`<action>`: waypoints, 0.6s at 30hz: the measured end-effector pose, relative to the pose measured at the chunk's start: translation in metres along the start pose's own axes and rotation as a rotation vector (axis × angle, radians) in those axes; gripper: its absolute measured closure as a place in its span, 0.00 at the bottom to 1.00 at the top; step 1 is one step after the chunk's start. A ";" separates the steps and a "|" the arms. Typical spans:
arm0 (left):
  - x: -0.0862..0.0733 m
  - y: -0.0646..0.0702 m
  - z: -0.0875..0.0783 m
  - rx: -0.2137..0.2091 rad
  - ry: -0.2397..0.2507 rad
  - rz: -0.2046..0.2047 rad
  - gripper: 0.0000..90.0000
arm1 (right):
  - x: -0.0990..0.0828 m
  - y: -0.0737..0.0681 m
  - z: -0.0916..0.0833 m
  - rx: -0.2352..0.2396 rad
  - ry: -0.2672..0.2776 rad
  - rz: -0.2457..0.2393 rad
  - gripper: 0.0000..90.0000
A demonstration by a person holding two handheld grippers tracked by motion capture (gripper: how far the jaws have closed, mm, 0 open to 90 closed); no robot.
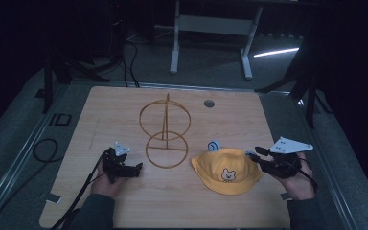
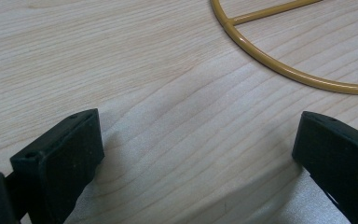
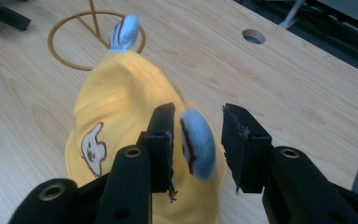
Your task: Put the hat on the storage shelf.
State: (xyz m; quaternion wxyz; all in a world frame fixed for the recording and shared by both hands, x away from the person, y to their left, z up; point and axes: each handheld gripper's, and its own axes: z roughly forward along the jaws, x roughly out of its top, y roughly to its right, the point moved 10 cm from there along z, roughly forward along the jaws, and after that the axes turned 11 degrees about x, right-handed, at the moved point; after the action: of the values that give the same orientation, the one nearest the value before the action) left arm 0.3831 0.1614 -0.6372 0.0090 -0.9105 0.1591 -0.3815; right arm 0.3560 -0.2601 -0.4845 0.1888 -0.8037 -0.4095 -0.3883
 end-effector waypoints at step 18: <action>0.000 0.000 0.000 0.000 0.000 -0.001 0.02 | 0.016 -0.014 0.025 0.081 -0.175 -0.094 0.56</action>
State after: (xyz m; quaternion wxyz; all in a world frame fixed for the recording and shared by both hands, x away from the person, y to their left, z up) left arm 0.3831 0.1613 -0.6371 0.0089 -0.9106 0.1585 -0.3817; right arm 0.3621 -0.2281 -0.4884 0.1661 -0.8060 -0.4773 -0.3081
